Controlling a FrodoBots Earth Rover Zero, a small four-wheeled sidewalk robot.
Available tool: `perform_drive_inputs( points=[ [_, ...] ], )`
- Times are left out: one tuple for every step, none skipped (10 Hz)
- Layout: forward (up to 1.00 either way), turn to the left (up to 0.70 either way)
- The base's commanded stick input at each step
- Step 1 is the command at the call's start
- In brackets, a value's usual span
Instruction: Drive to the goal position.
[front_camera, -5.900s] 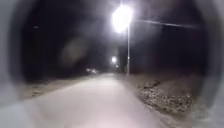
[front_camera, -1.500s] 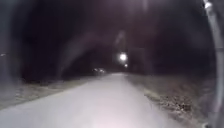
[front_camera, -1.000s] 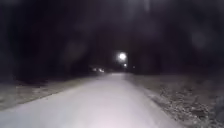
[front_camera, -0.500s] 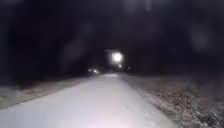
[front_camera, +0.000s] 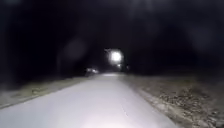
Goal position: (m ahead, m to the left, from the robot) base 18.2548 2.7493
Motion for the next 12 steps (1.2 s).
perform_drive_inputs(
  points=[
    [1.00,0.00],
    [1.00,0.00],
    [1.00,0.00],
    [1.00,0.00],
    [1.00,0.00],
    [1.00,0.05],
    [1.00,0.26],
    [1.00,0.40],
    [1.00,0.40],
    [1.00,0.26],
    [1.00,0.00],
    [1.00,0.00]
  ],
)
